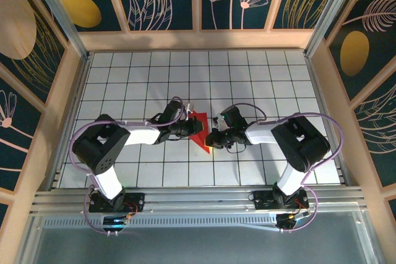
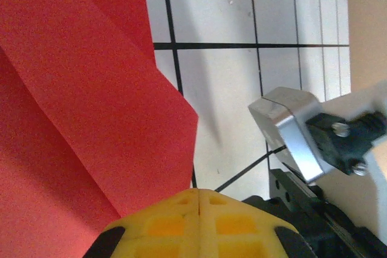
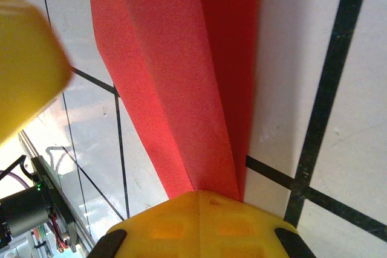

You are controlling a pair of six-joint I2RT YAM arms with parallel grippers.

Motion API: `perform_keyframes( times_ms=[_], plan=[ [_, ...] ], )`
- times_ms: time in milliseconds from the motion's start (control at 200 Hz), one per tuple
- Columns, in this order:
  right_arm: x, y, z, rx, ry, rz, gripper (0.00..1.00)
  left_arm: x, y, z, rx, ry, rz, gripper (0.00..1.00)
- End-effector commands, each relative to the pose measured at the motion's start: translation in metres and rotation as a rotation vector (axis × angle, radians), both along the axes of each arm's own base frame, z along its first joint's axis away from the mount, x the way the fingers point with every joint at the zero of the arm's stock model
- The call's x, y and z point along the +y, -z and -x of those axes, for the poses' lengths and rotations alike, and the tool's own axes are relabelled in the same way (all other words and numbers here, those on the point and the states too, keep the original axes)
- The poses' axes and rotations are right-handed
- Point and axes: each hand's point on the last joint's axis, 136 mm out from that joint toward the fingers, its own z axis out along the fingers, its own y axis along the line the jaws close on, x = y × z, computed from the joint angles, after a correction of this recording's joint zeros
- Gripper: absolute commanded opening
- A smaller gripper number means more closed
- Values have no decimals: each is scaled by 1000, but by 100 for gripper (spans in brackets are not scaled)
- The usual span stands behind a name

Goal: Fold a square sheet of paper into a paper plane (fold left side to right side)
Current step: Fourth fold the wing at the center of the table.

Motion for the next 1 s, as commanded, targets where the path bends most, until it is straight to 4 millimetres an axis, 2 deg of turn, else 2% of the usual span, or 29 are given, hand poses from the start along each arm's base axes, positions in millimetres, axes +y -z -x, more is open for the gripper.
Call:
perform_keyframes(
  times_ms=[0,611,756,996],
  plan=[
    [-39,46,14,59,48,238,0,-8,1,-9,-11,-1,1,2],
    [-42,50,18,77,27,277,0,0,44,-20,33,-48,-130,2],
    [-43,51,20,85,21,285,0,7,53,-23,51,-69,-167,2],
    [-46,54,23,97,21,298,0,24,57,-36,45,-107,-196,2]
  ],
)
